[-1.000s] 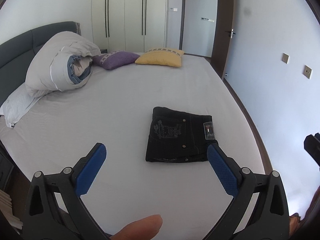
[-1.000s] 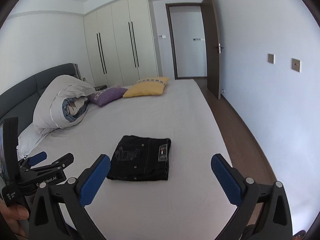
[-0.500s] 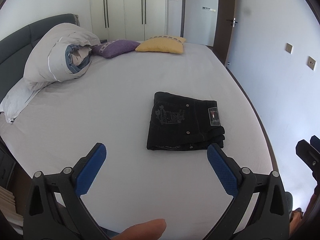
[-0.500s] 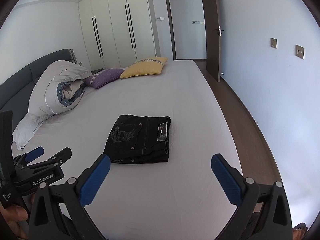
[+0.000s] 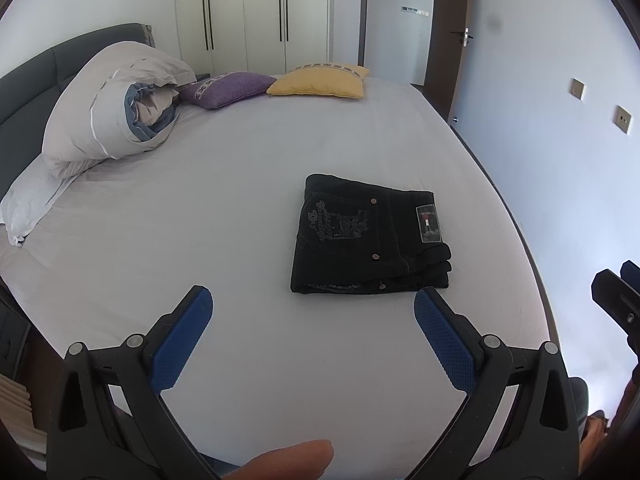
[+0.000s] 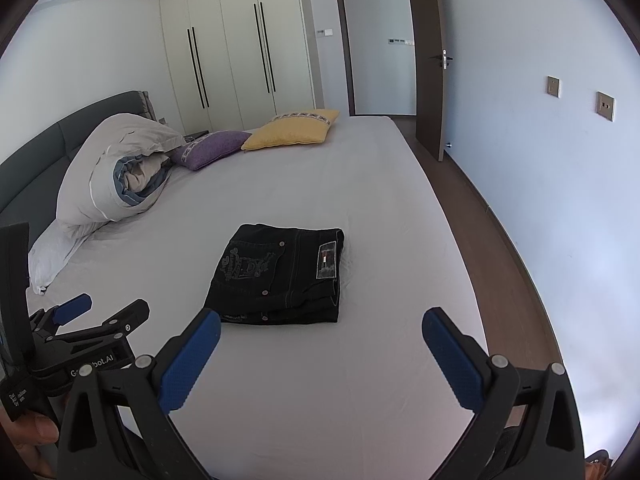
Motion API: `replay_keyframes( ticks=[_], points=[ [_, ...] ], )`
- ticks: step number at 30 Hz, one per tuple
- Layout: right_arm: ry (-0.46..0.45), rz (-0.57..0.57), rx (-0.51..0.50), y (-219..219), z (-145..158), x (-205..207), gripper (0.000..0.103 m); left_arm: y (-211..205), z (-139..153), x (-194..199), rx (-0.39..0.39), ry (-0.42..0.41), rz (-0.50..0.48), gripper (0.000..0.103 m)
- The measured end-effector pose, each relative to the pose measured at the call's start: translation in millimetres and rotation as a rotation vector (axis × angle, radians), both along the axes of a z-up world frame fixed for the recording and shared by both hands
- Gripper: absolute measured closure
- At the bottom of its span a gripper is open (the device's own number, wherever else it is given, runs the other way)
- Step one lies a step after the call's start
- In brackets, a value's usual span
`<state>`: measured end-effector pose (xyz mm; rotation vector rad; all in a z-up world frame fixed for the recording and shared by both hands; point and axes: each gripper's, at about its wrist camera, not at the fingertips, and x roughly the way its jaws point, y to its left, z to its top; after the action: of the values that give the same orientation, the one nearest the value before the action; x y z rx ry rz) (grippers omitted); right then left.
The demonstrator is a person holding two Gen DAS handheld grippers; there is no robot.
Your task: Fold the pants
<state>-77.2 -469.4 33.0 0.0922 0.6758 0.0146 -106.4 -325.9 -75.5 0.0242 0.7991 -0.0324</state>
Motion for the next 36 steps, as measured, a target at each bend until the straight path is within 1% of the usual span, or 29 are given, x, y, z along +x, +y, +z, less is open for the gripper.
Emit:
replay_keyframes(
  ticks=[16,36],
  points=[
    [0.008,0.001,-0.007,2.1,-3.7,0.0,0.0,-0.2,-6.5,2.7,-0.016,0.006,-0.004,0.0],
    [0.016,0.006,-0.008,3.2,-10.9,-1.4,0.0,-0.9,-8.2,2.6,-0.017,0.008,-0.004,0.0]
  ],
)
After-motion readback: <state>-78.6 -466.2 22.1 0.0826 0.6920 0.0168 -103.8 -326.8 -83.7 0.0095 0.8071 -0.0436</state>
